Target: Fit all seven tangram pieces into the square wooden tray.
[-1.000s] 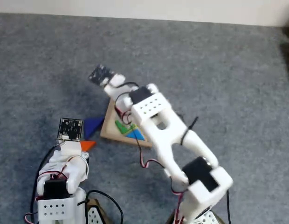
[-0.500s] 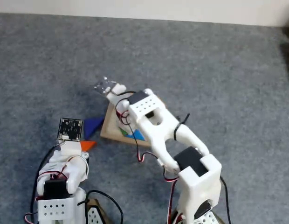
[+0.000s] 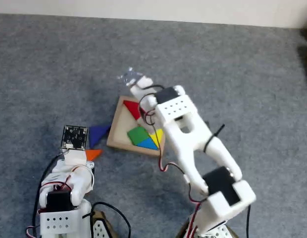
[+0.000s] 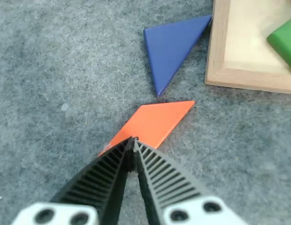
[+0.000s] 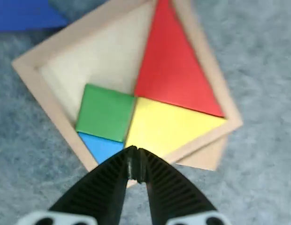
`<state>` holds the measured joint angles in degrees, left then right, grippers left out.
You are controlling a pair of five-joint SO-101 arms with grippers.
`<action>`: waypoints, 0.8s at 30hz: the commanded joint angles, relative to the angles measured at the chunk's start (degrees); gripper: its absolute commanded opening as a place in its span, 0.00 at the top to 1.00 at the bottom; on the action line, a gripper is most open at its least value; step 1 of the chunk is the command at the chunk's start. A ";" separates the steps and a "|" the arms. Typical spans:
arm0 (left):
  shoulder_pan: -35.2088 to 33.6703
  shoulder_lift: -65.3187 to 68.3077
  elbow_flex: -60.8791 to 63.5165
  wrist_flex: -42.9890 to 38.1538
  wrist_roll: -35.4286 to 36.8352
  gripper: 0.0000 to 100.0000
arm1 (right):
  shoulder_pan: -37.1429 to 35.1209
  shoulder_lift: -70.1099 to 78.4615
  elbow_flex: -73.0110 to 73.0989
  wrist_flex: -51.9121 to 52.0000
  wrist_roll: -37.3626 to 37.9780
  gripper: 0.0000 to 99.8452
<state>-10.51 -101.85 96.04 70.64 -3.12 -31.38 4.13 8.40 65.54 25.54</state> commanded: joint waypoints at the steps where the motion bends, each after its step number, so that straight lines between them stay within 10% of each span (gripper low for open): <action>1: 0.48 -2.51 1.10 0.09 -0.44 1.00 | 1.45 -4.09 -0.48 -0.13 -7.82 1.00; 8: 0.48 -2.51 1.10 0.09 -0.44 1.00 | 5.32 4.26 -0.57 -4.09 -32.35 0.89; 24: 0.48 -2.51 1.10 0.09 -0.44 1.00 | 11.38 21.76 -11.38 -4.79 -34.90 0.84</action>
<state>-10.51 -101.85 96.04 70.64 -3.12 -21.19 23.12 1.71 61.85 -9.01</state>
